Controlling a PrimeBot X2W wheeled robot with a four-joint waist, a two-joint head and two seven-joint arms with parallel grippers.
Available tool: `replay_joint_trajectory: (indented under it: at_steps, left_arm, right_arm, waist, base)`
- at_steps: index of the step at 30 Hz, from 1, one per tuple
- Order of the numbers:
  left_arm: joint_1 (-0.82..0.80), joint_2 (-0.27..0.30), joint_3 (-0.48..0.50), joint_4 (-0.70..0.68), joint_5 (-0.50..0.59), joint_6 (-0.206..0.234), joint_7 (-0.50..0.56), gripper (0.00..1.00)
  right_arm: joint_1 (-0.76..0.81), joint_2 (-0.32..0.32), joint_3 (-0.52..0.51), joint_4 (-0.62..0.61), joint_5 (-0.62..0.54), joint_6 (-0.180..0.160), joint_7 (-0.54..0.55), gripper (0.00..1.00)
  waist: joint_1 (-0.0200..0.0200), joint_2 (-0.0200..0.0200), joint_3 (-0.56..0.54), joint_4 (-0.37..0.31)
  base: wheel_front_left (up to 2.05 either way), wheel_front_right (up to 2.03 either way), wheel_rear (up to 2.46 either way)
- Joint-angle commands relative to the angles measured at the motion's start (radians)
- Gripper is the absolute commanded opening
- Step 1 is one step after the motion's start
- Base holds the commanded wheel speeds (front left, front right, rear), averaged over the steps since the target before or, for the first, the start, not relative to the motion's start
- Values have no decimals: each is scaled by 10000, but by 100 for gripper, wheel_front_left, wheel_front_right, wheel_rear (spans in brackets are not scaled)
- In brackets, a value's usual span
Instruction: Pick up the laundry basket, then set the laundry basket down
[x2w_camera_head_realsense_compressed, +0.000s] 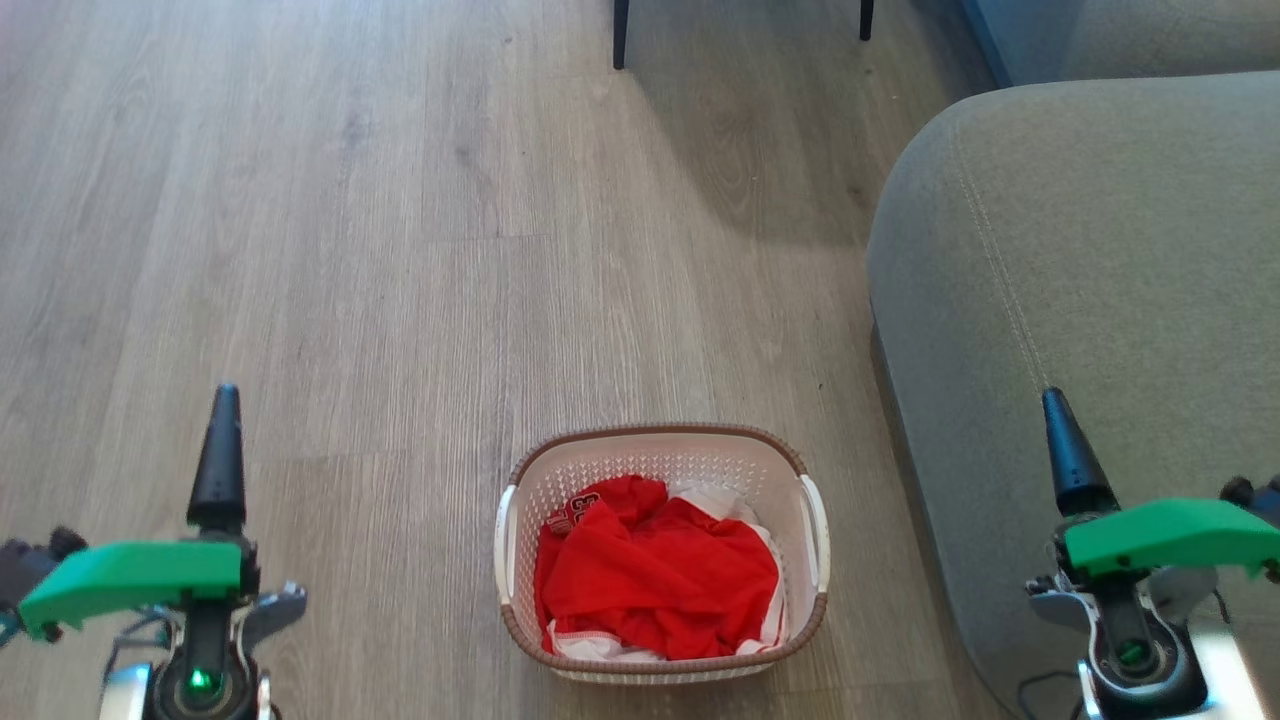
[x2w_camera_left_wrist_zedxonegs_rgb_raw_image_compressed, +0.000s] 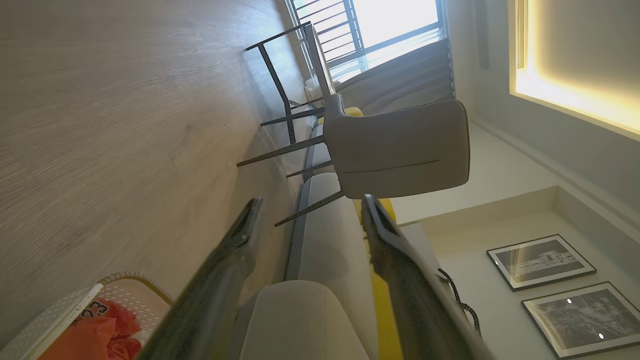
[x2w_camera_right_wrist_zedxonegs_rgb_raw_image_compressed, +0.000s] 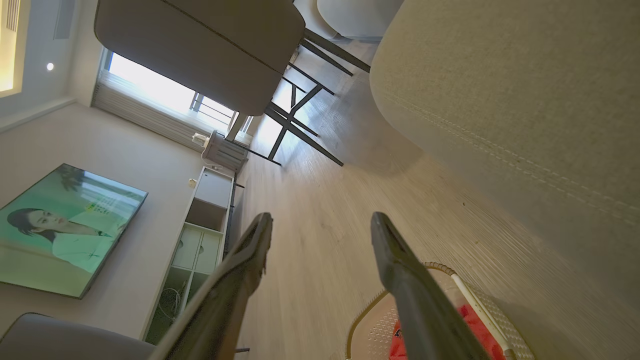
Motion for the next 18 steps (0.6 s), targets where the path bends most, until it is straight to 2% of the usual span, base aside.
replay_joint_trajectory:
  at_steps: [1,5,12,13,18]
  left_arm:
    - [-638,77,247,-617,430,56,-118,100]
    - [-749,79,21,-1216,1527,277,-236,100]
    - [-843,82,-1052,-1936,3652,1231,-441,100]
    - [-843,82,-1052,-1936,3652,1231,-441,100]
    - [-959,92,-1895,-2115,5105,1770,-587,100]
  right_arm:
    - [-636,-89,156,-553,-463,28,-196,100]
    - [-737,-232,362,-803,-1297,31,-313,100]
    - [-866,-393,819,-1176,-2661,35,-518,100]
    - [-866,-393,819,-1176,-2661,35,-518,100]
    - [-962,-608,1158,-1336,-3678,37,-663,100]
  waist:
    - [0,0,13,6]
    - [0,0,51,23]
    - [0,0,99,66]
    - [0,0,99,66]
    - [0,0,120,73]
  base:
    - [0,0,0]
    - [0,0,0]
    - [0,0,0]
    - [0,0,0]
    - [0,0,0]
